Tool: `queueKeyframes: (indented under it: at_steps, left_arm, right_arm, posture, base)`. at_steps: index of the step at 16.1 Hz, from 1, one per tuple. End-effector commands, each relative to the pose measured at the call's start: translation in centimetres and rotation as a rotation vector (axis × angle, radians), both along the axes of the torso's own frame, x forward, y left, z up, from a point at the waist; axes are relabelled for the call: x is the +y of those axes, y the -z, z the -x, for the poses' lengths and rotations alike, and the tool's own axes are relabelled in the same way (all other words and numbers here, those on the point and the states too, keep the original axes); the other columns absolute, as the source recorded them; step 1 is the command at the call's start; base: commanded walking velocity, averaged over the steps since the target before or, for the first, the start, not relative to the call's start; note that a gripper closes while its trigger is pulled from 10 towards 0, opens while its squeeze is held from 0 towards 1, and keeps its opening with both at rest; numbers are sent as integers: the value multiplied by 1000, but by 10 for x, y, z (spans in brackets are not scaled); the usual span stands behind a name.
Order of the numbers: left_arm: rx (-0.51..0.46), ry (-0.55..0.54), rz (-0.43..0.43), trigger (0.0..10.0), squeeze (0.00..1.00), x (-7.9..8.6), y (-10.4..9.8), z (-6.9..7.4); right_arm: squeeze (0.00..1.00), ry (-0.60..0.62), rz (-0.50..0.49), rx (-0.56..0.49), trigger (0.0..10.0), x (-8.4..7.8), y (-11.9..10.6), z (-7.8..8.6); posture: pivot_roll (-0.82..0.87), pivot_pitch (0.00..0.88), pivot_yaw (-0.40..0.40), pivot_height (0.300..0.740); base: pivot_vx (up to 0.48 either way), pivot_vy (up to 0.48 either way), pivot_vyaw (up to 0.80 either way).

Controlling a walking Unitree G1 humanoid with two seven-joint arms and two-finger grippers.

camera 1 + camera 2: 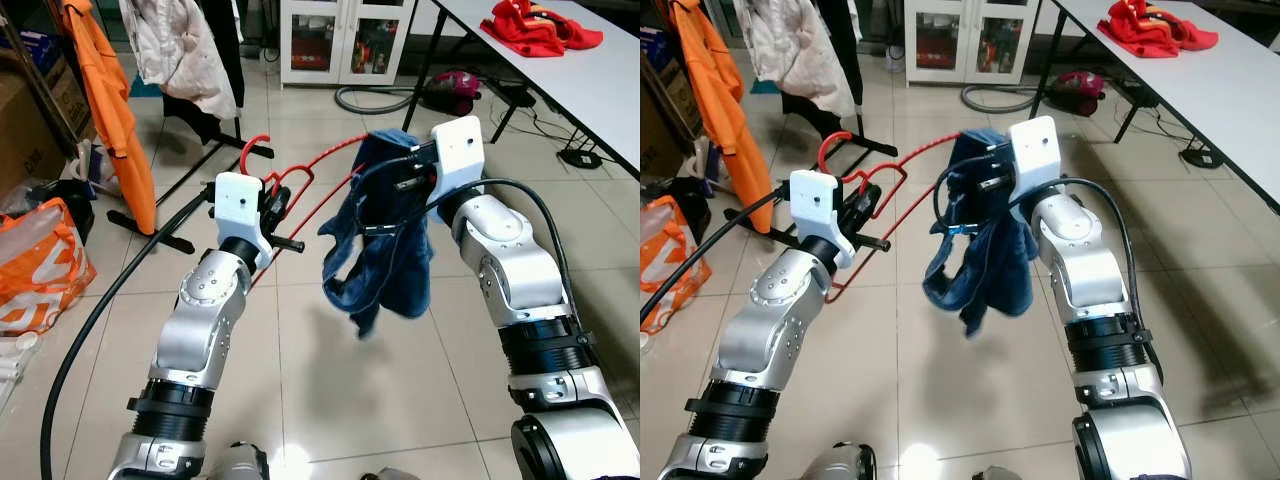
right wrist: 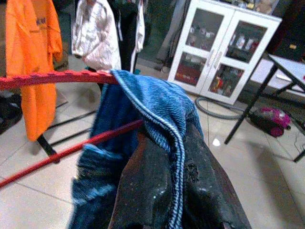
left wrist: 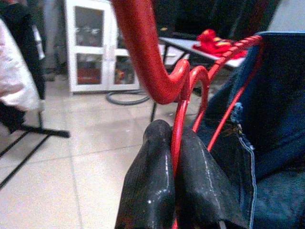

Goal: Hang hanger

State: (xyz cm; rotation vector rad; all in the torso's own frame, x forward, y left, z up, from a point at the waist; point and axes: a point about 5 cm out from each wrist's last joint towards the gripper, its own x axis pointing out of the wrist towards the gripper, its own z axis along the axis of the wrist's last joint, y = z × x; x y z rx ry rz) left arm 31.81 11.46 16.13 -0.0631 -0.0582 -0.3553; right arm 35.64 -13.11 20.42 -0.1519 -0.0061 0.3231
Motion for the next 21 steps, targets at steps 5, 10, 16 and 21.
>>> queueKeyframes:
  at_steps: [5, 10, 16, 21]
  left_arm:
    - [-77, 222, -41, 10000, 0, -32, -15, 14]
    - [-36, 422, -228, 10000, 0, -46, 8, 30]
    - [-80, 293, -148, 10000, 0, -35, -1, 19]
    - [-148, 290, -75, 10000, 0, -36, -19, 17]
  right_arm:
    - [0, -65, -71, -32, 10000, 10, -27, 1]
    - [0, -170, 17, -141, 10000, 23, -64, 4]
    - [0, -266, 73, -88, 10000, 24, -46, 12]
    - [0, -405, 303, -29, 10000, 26, -8, 26]
  posture:
    - [18, 41, -76, 740]
    - [15, 47, -79, 740]
    - [14, 54, -75, 740]
    - [10, 55, -73, 740]
  base:
    - [0, 0, 0]
    - [0, 0, 0]
    - [0, 0, 0]
    - [0, 0, 0]
